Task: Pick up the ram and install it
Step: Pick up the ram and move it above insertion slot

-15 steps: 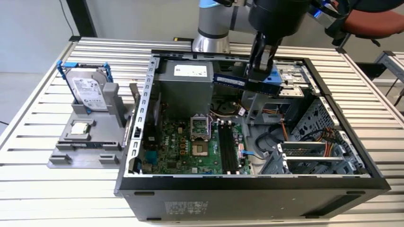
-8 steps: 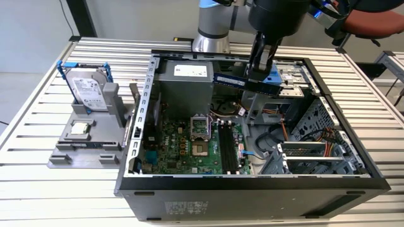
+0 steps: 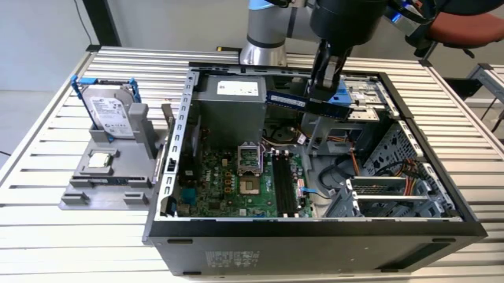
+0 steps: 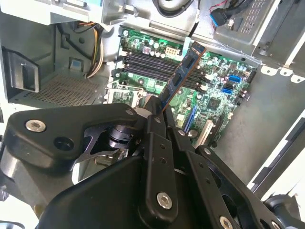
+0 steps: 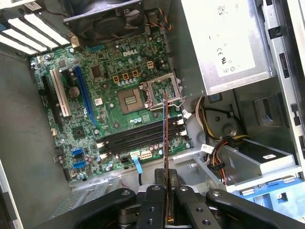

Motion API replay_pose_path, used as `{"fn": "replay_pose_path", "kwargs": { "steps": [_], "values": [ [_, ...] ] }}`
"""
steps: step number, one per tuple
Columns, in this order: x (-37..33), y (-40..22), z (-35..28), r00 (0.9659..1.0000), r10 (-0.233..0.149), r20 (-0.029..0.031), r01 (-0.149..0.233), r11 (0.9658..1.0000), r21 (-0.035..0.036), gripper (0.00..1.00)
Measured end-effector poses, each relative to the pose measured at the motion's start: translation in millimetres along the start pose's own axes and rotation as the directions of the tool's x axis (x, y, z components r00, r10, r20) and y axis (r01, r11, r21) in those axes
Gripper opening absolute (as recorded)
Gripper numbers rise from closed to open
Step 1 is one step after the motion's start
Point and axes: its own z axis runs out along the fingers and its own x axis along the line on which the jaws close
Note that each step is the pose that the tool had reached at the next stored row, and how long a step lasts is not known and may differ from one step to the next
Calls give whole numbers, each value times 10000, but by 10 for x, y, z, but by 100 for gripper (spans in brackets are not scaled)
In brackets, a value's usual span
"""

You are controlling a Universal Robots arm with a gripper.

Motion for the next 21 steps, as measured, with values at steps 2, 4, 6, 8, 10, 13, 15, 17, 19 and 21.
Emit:
{"fn": "replay_pose_path", "kwargs": {
  "steps": [2, 4, 6, 8, 10, 13, 15, 17, 19, 21],
  "values": [
    [0, -1, 0, 9997, 264, 4, -264, 9997, 6, 0],
    [0, -1, 0, 9982, 596, 9, -596, 9982, 12, 0],
    [0, 0, 0, 9957, 922, 13, -922, 9957, 19, 0],
    [0, 0, 0, 9926, 1216, 18, -1216, 9926, 25, 0],
    [0, 0, 0, 9897, 1429, 20, -1429, 9897, 29, 0],
    [0, -1, 0, 9843, 1762, 26, -1762, 9843, 36, 0],
    [0, -1, 0, 9785, 2062, 32, -2063, 9785, 41, 0],
    [0, -1, 0, 9717, 2363, 36, -2363, 9717, 46, 0],
    [0, -1, 0, 9639, 2664, 43, -2664, 9638, 52, 0],
    [0, -1, 0, 9545, 2980, 48, -2981, 9545, 57, 0]
  ]
}}
